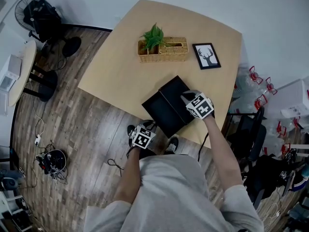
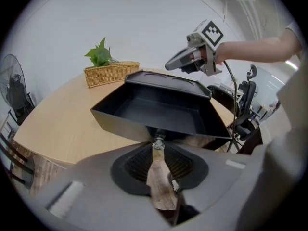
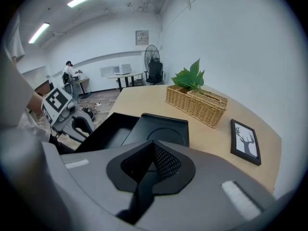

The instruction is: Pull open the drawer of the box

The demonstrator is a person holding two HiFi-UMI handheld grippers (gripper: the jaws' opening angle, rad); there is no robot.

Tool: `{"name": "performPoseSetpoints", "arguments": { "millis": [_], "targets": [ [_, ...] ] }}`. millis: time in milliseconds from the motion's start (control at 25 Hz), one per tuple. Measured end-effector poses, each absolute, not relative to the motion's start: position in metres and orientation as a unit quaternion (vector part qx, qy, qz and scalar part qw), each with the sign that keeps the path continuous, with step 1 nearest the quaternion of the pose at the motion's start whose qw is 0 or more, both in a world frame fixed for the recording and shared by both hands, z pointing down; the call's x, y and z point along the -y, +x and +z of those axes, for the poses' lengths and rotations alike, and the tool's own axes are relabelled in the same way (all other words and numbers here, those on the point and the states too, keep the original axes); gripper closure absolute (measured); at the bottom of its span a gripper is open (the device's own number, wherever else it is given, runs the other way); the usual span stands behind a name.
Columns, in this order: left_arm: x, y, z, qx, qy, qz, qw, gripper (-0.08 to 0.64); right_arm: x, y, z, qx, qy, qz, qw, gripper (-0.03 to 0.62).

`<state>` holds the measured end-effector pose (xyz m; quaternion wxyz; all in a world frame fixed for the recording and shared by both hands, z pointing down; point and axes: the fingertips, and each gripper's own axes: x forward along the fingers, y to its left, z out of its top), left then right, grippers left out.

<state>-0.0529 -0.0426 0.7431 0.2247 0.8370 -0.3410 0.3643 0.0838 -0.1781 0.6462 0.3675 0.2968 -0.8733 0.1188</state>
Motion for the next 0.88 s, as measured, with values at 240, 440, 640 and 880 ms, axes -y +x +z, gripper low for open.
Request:
{"name": "performPoseSetpoints", "arguments": {
  "millis": [240, 440, 640, 880],
  "targets": [
    [0.042, -0.053, 0.743, 0.346, 0.837, 0.355, 0.234, 0.425, 0.166, 0.072, 0.628, 0.876, 0.33, 0.154, 0.315, 0.591],
    [0.039, -0.055, 0.741, 0.341, 0.838, 0.359, 0.229, 0.423, 0.142, 0.064, 0.628, 0.875, 0.349, 0.21, 0.262, 0.591],
    [0.037, -0.062, 0.737, 0.342, 0.84, 0.359, 0.221, 0.423, 0.126, 0.065, 0.636, 0.865, 0.365, 0.239, 0.248, 0.591],
    [0.043, -0.073, 0.729, 0.368, 0.836, 0.343, 0.219, 0.423, 0.117, 0.066, 0.639, 0.856, 0.387, 0.251, 0.236, 0.591]
  ]
}}
